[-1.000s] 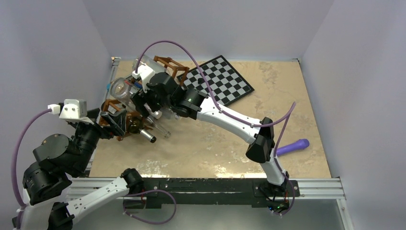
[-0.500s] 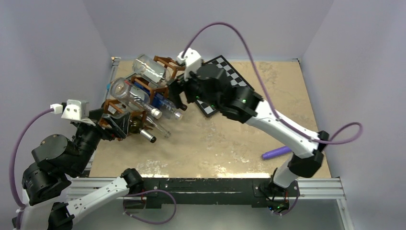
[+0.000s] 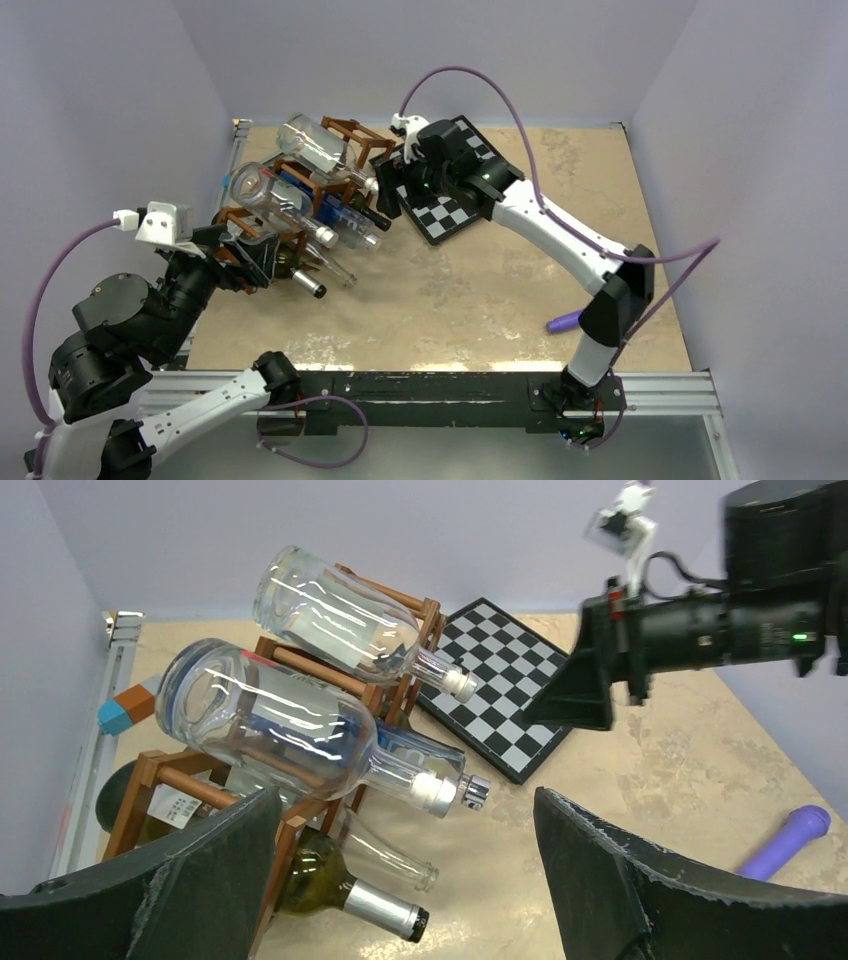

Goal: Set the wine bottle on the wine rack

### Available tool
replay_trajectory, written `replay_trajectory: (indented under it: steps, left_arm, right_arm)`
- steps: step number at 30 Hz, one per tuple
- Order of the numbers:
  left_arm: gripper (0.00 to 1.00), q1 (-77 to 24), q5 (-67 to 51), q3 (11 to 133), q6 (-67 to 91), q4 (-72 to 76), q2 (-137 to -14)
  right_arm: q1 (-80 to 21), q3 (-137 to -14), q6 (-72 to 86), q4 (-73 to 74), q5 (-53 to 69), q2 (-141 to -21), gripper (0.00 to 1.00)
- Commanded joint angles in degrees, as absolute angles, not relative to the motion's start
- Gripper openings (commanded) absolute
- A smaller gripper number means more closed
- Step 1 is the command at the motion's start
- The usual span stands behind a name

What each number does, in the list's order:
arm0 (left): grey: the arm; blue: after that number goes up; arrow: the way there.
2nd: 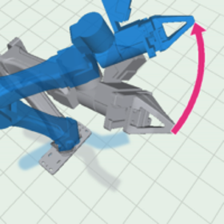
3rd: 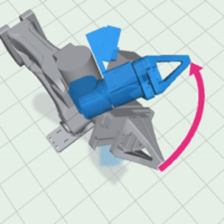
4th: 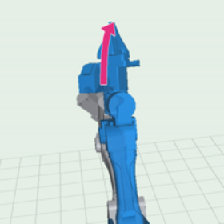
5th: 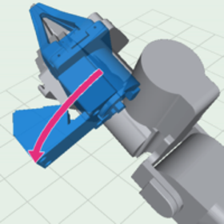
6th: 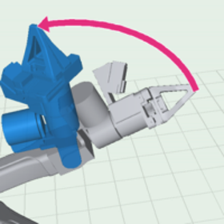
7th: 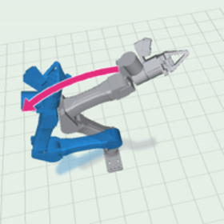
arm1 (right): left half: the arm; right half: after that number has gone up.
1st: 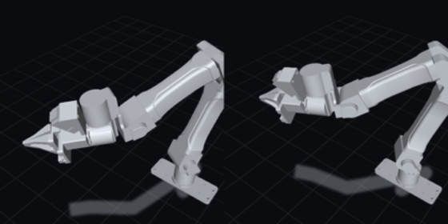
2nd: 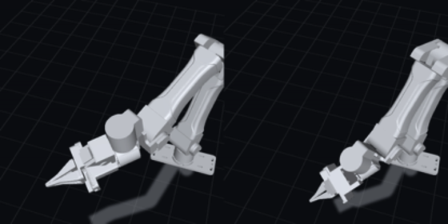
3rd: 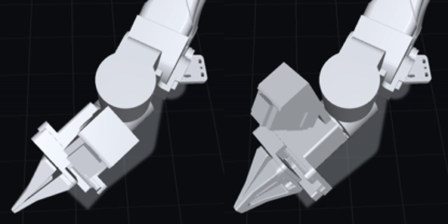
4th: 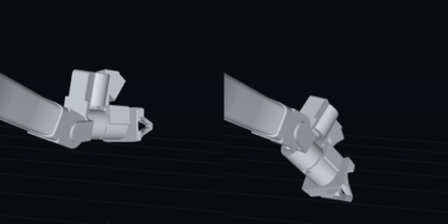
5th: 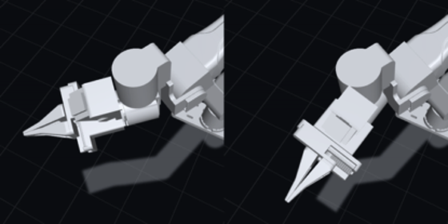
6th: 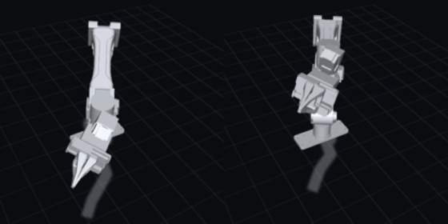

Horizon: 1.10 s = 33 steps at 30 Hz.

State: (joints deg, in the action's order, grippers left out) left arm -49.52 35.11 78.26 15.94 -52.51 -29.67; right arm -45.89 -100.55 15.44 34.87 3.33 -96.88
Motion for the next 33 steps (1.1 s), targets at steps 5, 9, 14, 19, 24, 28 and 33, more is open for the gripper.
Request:
replay_trajectory:
  steps: [5, 9, 14, 19, 24, 28, 33]
  left_arm:
    - [0.99, -49.4, 33.98, 80.54, 18.24, -52.83, -32.52]
    - [0.99, -49.44, 33.58, 80.75, 17.85, -52.62, -33.31]
    - [0.99, -49.46, 32.34, 79.11, 16.42, -50.12, -33.1]
    - [0.99, -49.42, 32.18, 78.54, 15.28, -48.52, -32.94]
    - [0.99, -49.45, 32.45, 78.44, 14.7, -48.49, -32.72]
    - [0.99, -49.44, 32.82, 77.99, 14.68, -48.53, -31.94]
    - [0.99, -49.4, 32.89, 77.46, 15.01, -48.56, -31.55]
  right_arm:
    - [-43.1, -111.55, 15.56, 27.47, 13.44, -111.6, 0.99]
    - [-42.63, -112.11, 14.68, 21.1, 13.12, -115.06, 0.99]
    - [-42.63, -114.81, 14.19, 18.2, 13.23, -118.82, 0.98]
    - [-42.63, -118.68, 13.49, 18.97, 14.96, -121.28, 0.82]
    - [-42.62, -119.43, 12.42, 19.89, 14.54, -121.29, 0.58]
    - [-42.63, -119.38, 10.48, 22.43, 14.32, -121.37, 0.44]
    - [-42.62, -117.32, 7.98, 24.02, 13.52, -121.24, 0.77]
